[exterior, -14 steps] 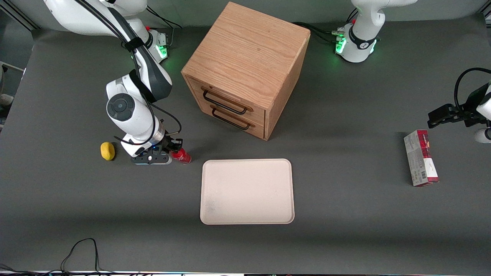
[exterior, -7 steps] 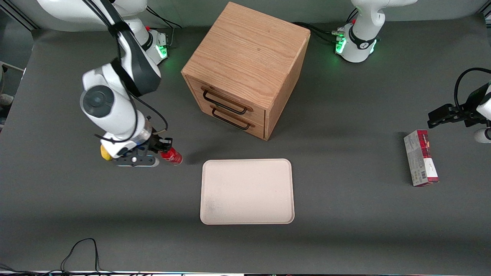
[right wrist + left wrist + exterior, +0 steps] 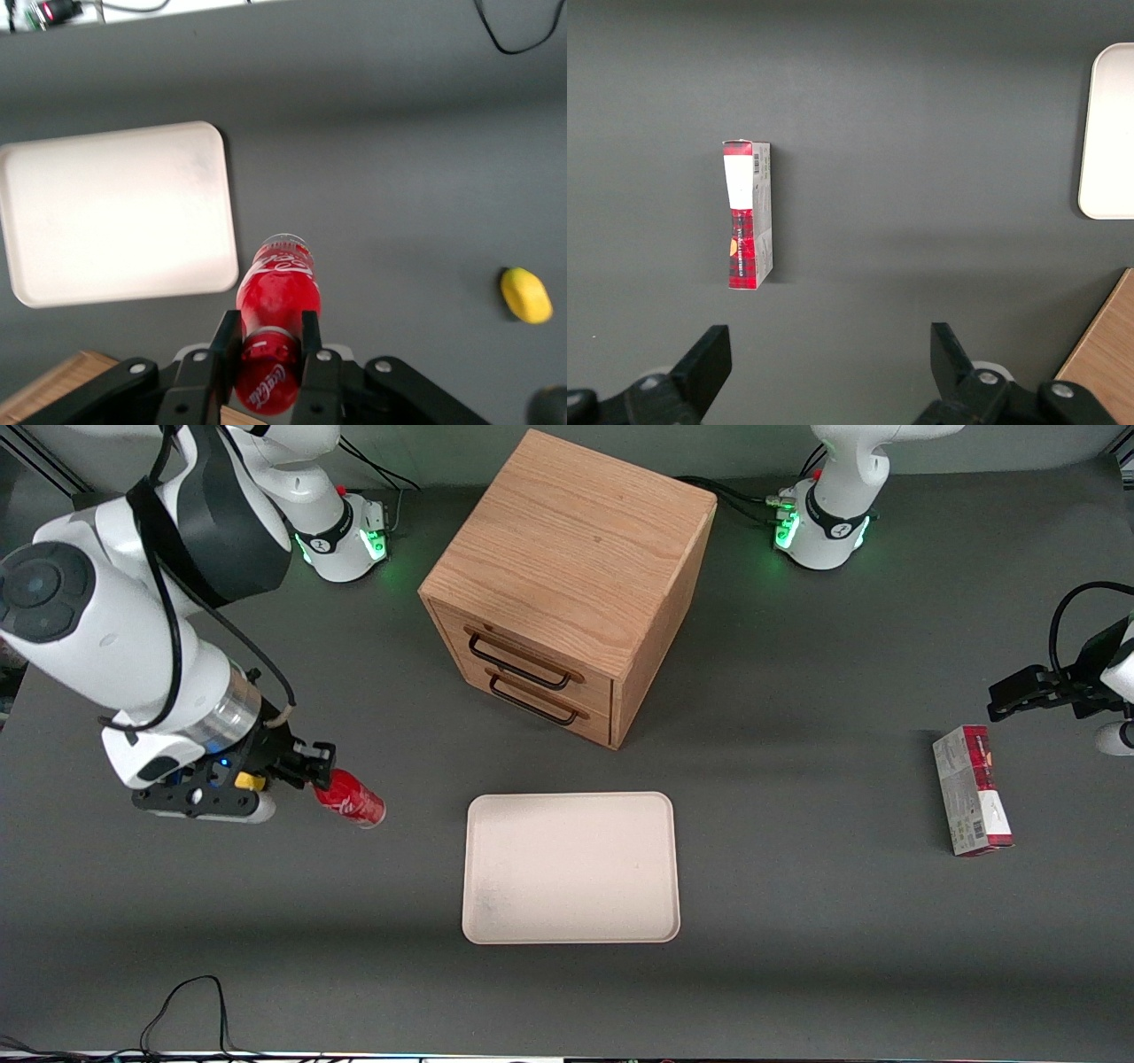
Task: Place coke bottle on tray
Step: 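Lift the red bottle and carry it toward the cream tray, then stand the bottle upright and lower it onto the tray's edge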
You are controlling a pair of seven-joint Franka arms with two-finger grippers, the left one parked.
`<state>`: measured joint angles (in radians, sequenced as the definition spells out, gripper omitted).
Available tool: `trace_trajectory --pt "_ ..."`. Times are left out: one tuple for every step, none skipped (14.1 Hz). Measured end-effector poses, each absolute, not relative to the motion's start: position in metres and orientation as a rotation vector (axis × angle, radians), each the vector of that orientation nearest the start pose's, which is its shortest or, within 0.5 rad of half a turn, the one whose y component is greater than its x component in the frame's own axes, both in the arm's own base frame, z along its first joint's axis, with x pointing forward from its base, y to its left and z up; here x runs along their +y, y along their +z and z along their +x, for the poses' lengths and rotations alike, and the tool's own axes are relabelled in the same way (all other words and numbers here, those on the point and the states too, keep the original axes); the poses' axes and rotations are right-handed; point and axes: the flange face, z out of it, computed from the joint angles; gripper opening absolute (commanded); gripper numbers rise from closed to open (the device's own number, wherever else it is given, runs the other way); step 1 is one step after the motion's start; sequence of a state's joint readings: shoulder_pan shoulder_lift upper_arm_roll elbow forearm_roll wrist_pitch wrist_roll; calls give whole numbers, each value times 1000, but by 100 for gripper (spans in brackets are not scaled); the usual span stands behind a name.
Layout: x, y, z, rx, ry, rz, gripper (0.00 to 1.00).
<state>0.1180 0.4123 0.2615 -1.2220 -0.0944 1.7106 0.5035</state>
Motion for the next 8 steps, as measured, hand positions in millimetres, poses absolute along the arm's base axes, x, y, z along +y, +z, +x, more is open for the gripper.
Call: trace_trajectory --pt "221 545 663 230 -116 -3069 0" --pt "237 532 673 241 -111 -3061 0" --pt "254 516 681 250 -110 -3068 0" --pt "272 496 687 252 -116 -3078 0" --pt "290 475 694 256 -131 -3075 0" --pt "305 456 700 262 -159 -3057 0" --pt "316 441 706 266 -188 -3040 0" --pt "323 427 710 261 -215 -3033 0"
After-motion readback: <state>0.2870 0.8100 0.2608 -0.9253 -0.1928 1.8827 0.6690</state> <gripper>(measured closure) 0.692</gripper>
